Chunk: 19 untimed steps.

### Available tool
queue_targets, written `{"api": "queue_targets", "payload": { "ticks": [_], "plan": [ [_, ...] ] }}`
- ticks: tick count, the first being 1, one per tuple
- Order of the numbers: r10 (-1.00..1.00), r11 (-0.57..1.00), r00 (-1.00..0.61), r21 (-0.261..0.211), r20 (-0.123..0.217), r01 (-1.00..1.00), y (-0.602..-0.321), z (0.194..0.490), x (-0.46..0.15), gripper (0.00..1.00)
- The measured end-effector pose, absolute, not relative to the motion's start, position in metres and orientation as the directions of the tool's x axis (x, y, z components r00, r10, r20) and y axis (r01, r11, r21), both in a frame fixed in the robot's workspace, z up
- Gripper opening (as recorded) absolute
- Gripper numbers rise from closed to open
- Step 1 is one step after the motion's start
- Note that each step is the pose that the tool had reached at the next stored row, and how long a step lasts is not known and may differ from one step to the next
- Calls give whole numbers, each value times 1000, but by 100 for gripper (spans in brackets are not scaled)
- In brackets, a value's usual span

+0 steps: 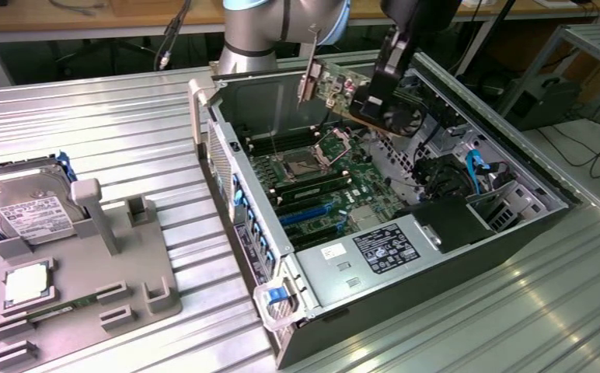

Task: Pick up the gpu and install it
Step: 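Insert the gpu into the slot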

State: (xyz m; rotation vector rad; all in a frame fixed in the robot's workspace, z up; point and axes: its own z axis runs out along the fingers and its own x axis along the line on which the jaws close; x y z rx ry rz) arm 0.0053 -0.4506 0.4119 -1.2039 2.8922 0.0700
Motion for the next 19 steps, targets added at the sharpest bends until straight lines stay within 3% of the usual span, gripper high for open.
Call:
{"api": "queue_targets", "payload": {
  "ticks": [19],
  "plan": [
    [-923, 383, -384, 32, -29, -923, -451, 412, 5, 28]
  ]
}}
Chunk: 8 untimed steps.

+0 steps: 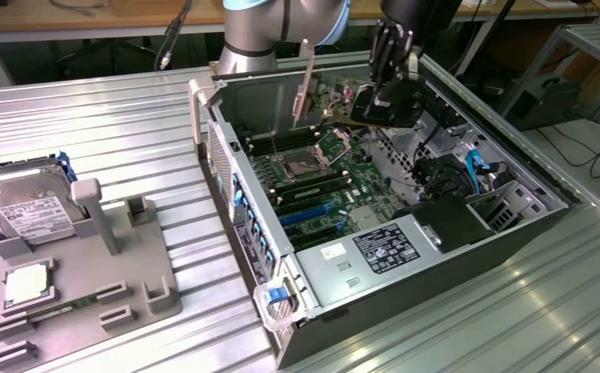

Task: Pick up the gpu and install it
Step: 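Insert the gpu into the slot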

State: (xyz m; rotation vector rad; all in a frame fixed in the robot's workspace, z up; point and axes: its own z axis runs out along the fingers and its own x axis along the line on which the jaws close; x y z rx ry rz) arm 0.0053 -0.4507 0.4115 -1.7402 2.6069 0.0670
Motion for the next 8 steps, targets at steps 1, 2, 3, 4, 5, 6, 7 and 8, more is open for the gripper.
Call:
{"api": "queue_targets", "payload": {
  "ticks": [1, 2, 3, 4, 5, 6, 7, 8],
  "plan": [
    [-930, 365, -366, 32, -29, -930, -451, 412, 5, 28],
    [-937, 347, -348, 32, -29, -937, -451, 412, 5, 28],
    [-943, 330, -331, 32, -29, -943, -451, 411, 5, 28],
    [-949, 313, -314, 31, -29, -949, -451, 411, 5, 28],
    [-955, 296, -297, 31, -29, -955, -451, 411, 5, 28],
    [-960, 278, -279, 31, -30, -960, -451, 411, 5, 28],
    [-964, 262, -263, 31, -30, -965, -451, 411, 5, 28],
    [-969, 243, -244, 30, -30, -970, -451, 411, 5, 28]
  ]
}}
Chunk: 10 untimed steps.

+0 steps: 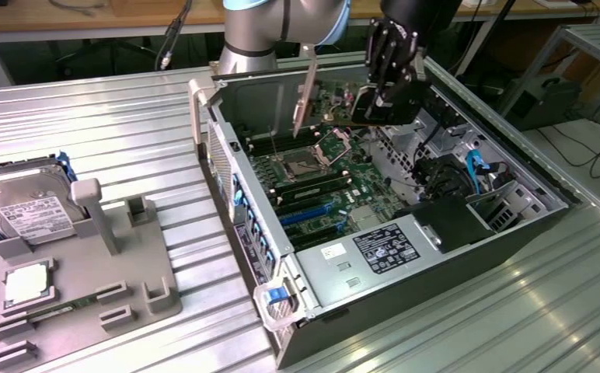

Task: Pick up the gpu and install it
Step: 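Insert the gpu into the slot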

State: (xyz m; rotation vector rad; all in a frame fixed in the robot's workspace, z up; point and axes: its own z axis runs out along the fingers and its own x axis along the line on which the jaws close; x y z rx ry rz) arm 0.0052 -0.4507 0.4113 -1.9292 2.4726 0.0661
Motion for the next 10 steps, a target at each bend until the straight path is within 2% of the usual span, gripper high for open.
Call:
{"api": "queue_targets", "payload": {
  "ticks": [10],
  "plan": [
    [-997, 74, -74, 17, -31, -997, -451, 410, 5, 28]
  ]
}}
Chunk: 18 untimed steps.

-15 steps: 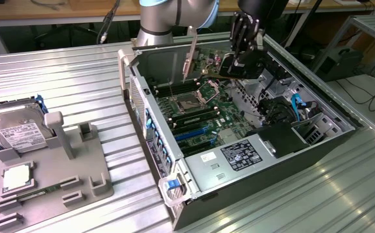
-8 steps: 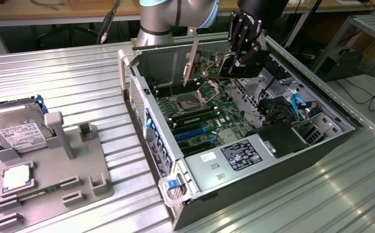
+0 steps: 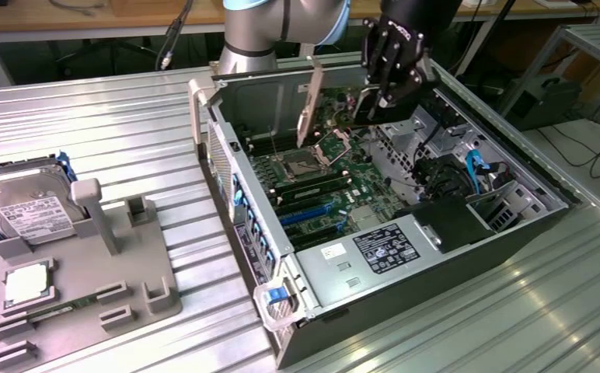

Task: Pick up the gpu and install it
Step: 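Insert the gpu into the slot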

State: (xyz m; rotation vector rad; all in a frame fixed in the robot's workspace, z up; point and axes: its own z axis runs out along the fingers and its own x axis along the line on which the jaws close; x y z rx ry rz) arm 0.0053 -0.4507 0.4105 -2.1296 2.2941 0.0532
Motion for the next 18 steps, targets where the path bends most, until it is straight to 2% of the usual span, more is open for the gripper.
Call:
{"api": "queue_targets", "payload": {
  "ticks": [6, 18],
  "plan": [
    [-997, 72, -71, -11, -33, -997, -451, 405, -1, 28],
    [-998, 63, -64, 4, -28, -998, -449, 386, 0, 28]
  ]
}}
